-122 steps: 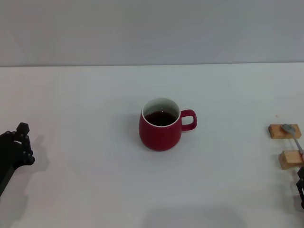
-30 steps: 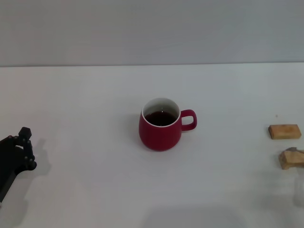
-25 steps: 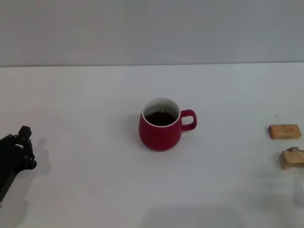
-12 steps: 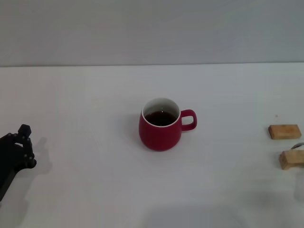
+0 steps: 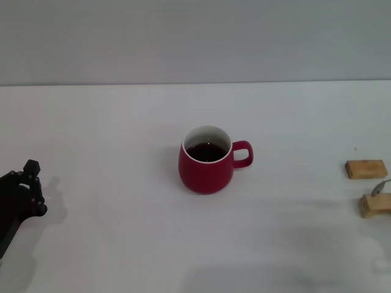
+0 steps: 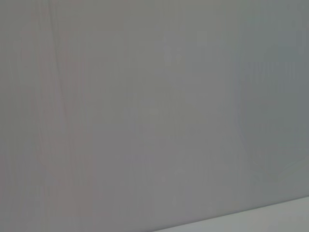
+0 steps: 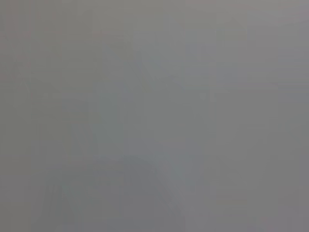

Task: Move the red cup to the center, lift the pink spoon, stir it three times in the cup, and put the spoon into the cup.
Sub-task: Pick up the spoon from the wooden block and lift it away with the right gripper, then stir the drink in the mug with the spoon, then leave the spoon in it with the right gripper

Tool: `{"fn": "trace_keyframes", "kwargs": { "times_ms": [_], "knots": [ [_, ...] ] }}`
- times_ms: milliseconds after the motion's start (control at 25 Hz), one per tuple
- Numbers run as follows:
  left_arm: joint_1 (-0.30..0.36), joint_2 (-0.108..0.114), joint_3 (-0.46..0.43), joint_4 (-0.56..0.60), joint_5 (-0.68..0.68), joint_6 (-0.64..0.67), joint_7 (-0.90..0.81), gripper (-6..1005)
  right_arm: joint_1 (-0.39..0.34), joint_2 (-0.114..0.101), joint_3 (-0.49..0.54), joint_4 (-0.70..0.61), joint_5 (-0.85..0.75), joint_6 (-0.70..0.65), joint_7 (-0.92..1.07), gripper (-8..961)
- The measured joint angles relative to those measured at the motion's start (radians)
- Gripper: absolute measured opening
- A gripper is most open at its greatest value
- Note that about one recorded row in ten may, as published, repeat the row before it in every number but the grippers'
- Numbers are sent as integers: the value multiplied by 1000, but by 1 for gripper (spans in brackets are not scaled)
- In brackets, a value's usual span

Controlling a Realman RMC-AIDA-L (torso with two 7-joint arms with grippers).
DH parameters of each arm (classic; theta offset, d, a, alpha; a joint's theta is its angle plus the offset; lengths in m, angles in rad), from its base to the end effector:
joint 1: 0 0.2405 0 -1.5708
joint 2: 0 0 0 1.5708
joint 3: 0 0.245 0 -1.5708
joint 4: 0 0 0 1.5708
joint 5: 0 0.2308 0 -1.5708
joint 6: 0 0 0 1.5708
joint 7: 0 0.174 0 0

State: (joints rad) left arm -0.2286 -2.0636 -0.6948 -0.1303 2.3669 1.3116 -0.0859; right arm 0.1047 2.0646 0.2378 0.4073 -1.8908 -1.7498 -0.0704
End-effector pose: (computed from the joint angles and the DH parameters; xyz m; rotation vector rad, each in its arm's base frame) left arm -0.3680 0.2803 -0.0357 -1.7310 -0.4552 -0.5734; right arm 0.2960 0.2204 -0.0288 -1.4567 0.3335 0.9508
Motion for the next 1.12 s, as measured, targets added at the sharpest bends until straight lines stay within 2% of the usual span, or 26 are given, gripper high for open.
{"fn": "trace_keyframes", "kwargs": {
  "times_ms": [200, 520, 1120],
  "knots": [
    [0, -2, 0, 0, 0, 0, 0, -2, 89, -9, -3, 22, -17, -2, 1, 38],
    [1, -3, 8, 0, 0, 3, 0, -2, 146, -9, -11, 24, -19, 9, 6, 37],
    [-3, -3, 9, 0, 0, 3, 0, -2, 312, 5, -12, 15, -55, 62, 27, 36]
  ]
}}
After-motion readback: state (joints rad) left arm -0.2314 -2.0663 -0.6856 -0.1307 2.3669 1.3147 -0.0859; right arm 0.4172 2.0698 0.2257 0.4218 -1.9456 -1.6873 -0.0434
